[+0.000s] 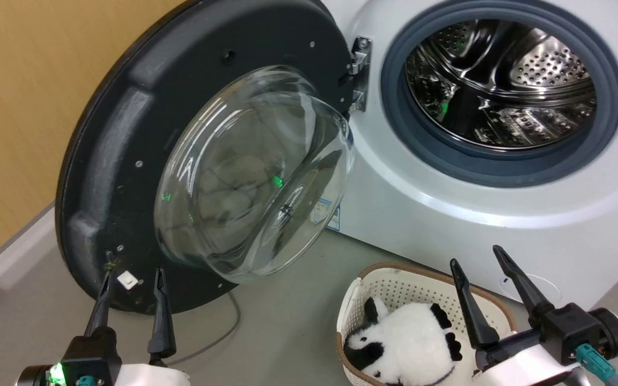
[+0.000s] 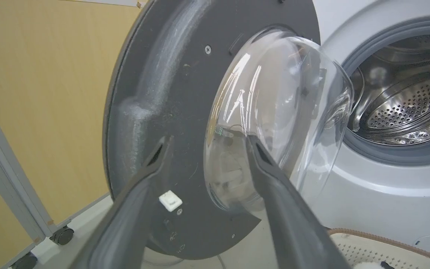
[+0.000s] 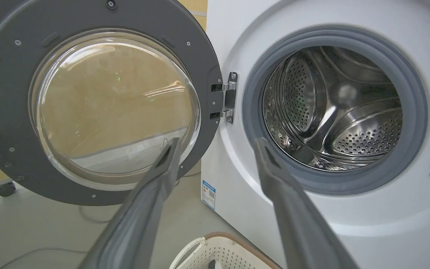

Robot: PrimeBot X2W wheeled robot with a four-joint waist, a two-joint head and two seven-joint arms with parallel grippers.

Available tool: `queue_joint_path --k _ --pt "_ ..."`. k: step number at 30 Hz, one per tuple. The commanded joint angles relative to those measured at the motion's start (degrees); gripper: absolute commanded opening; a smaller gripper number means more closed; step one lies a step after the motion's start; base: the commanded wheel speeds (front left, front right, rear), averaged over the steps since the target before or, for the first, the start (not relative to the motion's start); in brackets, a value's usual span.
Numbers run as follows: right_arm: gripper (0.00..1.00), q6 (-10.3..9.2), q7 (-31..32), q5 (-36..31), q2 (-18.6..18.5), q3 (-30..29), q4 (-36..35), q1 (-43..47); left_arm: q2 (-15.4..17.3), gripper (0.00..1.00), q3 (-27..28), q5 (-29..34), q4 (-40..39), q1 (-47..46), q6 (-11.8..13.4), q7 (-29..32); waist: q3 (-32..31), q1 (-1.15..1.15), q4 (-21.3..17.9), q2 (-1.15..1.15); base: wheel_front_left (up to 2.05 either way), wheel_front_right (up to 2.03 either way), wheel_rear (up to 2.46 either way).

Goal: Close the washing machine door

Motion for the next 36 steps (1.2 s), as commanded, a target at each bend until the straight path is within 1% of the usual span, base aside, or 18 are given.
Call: queue_joint_path --k 1,20,36 --pt "1.00 0.03 -0.6 -0.3 0.2 0.5 0.2 -1.1 0.1 1.00 0.2 -0.1 -0.7 0.9 0.5 -0.6 0.0 -0.01 0.6 0.00 0.00 0.00 0.00" --pt "1.00 0.04 -2.7 -0.5 0.2 2.5 0.6 -2.4 -0.1 1.00 1.2 -1.5 -3.2 3.0 2.6 -2.8 0.6 -0.01 5.3 0.00 0.00 0.00 0.00" --pt "1.00 0.04 -4.6 -0.6 0.3 4.0 0.1 -2.3 -0.1 1.00 1.9 -2.7 -3.8 4.3 3.4 -4.7 0.9 -0.01 9.2 0.00 0.00 0.00 0.00"
